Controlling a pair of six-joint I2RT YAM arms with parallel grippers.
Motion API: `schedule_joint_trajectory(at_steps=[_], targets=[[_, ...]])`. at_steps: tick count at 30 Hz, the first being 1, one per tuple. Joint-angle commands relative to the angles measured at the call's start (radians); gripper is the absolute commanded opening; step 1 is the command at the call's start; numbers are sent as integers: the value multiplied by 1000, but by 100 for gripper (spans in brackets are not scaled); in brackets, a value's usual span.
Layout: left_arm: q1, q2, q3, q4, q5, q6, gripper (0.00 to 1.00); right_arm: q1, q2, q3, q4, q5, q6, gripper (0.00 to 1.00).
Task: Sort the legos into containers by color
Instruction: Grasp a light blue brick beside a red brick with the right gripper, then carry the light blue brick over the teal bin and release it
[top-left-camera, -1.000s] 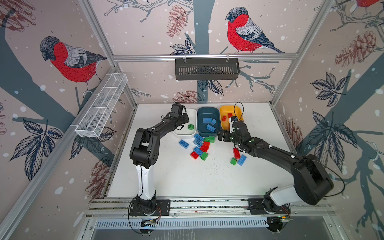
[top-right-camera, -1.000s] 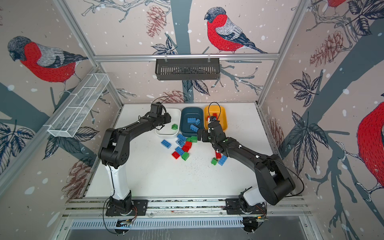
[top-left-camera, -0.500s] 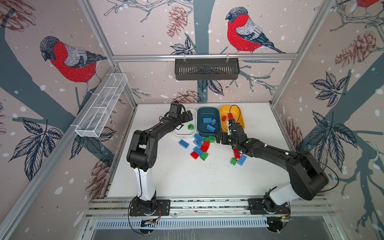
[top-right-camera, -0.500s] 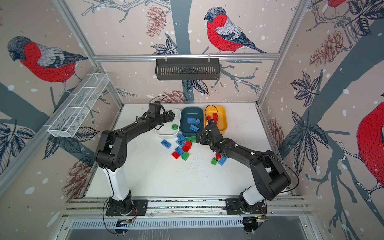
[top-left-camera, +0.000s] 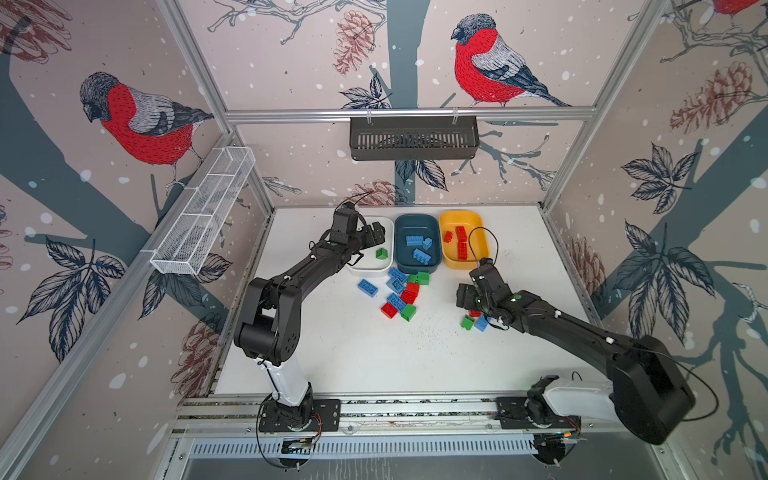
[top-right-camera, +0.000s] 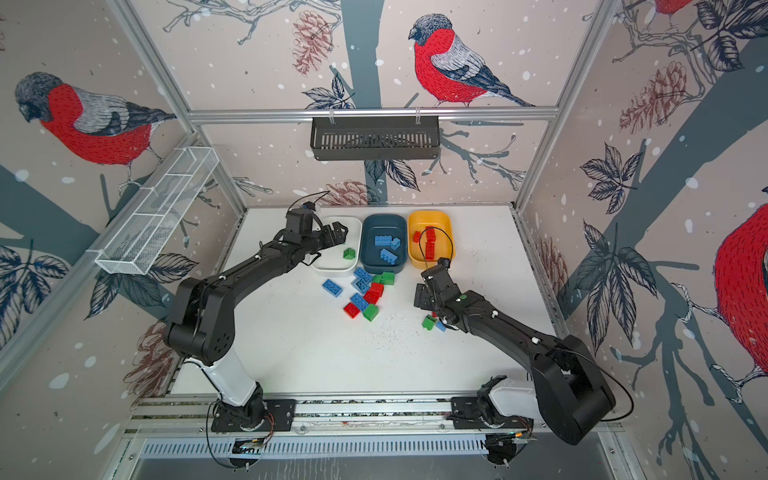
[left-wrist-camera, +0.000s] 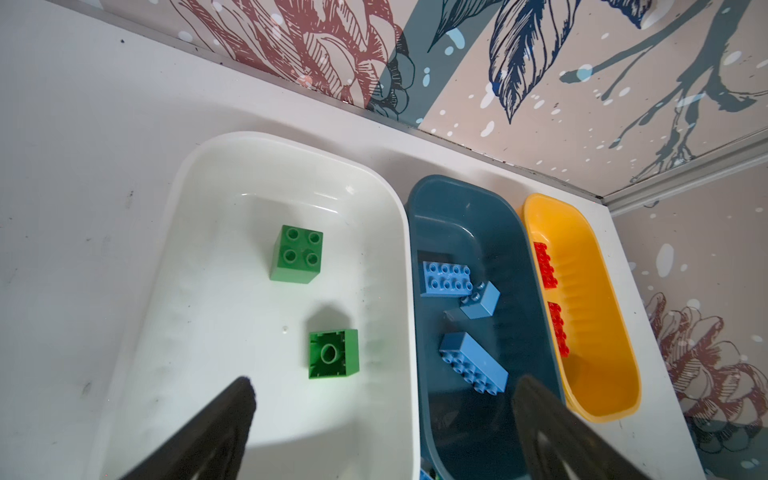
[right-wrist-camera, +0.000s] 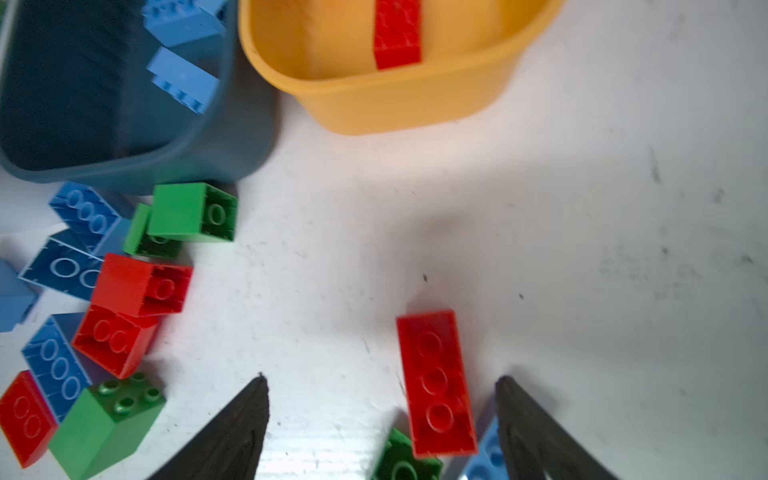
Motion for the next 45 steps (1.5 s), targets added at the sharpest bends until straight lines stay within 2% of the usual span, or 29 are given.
schedule_joint_trajectory(at_steps=[1, 4, 7, 15, 21, 28, 35, 45], targets=[[-4, -42, -18, 55, -18, -8, 97, -24, -56, -36, -122, 41, 106, 79], [-4, -70, -45, 82, -17, -2, 97, -48, -83, -86, -125, 1, 134, 71], [-5, -83, -60, 92, -20, -1, 97, -49, -95, -112, -125, 17, 144, 64], [-5, -69, -37, 42, -14, 9, 97, -60, -25, -126, -60, -47, 110, 58], [-5, -57, -33, 53, 9, -3, 97, -58, 4, -135, -28, -69, 101, 57], [-6, -33, -19, 57, 25, -12, 97, -55, 69, -137, -23, -33, 100, 48], [-5, -23, -12, 42, 26, -9, 97, 1, 120, -109, 12, -63, 44, 35], [-5, -33, -27, 27, 13, -2, 97, 139, 238, 8, 125, -125, 10, 33]])
